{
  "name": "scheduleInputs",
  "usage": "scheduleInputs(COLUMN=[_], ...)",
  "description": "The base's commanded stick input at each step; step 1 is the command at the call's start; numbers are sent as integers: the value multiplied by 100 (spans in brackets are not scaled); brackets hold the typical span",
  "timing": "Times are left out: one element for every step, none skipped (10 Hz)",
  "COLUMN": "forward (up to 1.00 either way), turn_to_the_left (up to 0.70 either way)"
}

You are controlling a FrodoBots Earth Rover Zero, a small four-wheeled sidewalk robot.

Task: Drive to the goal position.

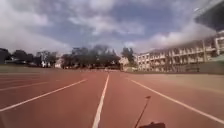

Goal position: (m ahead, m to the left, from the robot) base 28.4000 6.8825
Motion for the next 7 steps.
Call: scheduleInputs(forward=[70, 70, 70, 70, 70, 70, 70], turn_to_the_left=[0, 0, 0, 0, 0, 0, 0])
